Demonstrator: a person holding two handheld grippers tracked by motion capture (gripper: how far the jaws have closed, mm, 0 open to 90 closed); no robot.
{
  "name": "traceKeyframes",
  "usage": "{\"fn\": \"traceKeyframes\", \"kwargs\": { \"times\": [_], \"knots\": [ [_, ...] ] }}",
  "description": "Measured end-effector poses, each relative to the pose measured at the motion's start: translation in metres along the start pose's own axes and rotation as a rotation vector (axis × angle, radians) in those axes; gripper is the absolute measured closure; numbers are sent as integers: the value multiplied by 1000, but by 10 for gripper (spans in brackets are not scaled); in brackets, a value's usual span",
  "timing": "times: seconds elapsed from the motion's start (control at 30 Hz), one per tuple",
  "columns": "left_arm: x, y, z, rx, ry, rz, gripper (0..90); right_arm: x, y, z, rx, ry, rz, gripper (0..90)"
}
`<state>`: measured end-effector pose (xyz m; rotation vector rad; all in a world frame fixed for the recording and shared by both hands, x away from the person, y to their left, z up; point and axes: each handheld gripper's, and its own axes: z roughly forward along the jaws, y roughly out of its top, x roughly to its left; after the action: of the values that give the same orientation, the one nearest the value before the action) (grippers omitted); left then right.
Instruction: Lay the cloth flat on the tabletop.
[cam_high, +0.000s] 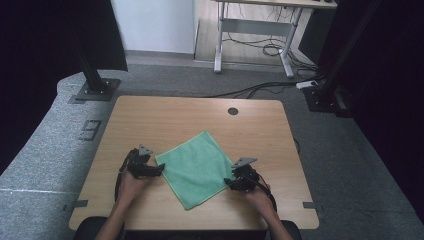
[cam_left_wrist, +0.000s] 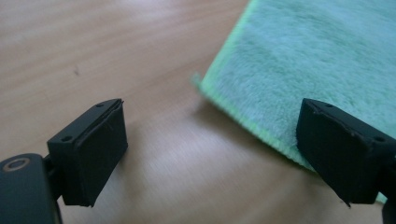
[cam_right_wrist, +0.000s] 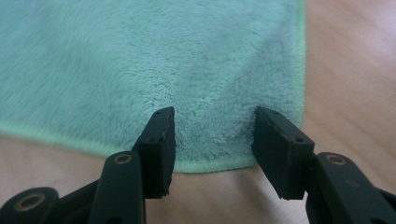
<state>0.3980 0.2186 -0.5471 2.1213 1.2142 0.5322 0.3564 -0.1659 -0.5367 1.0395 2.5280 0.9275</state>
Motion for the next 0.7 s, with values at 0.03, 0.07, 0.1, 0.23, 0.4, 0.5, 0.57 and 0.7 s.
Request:
{"fn": "traceKeyframes", "kwargs": {
  "times": [0.03, 0.07, 0.1, 0.23, 0.4, 0.5, 0.57, 0.7],
  "knots": [
    [-1, 1, 0, -3, 16, 12, 94, 1, 0, -2, 12, 3, -6, 453],
    [-2, 2, -1, 2, 27, 18, 95, 2, 1, -3, 14, -4, -14, 434],
    [-4, 2, -4, -1, 29, 19, 99, 0, 3, -5, 5, -17, -12, 427],
    [-19, 6, -24, -66, -52, -9, 98, -17, 17, -9, -42, -75, 36, 358],
    [-44, -4, -27, -15, -71, 15, 77, -39, 34, 12, -34, -112, 55, 301],
    [-52, -11, -21, 39, -3, 28, 24, -46, 37, 27, -18, -120, 59, 294],
    [-52, -11, -17, 59, 21, 35, 12, -48, 35, 32, -14, -126, 55, 278],
    [-47, -5, -11, 57, 39, 18, 2, -48, 26, 26, -17, -106, 76, 286]
  ]
}}
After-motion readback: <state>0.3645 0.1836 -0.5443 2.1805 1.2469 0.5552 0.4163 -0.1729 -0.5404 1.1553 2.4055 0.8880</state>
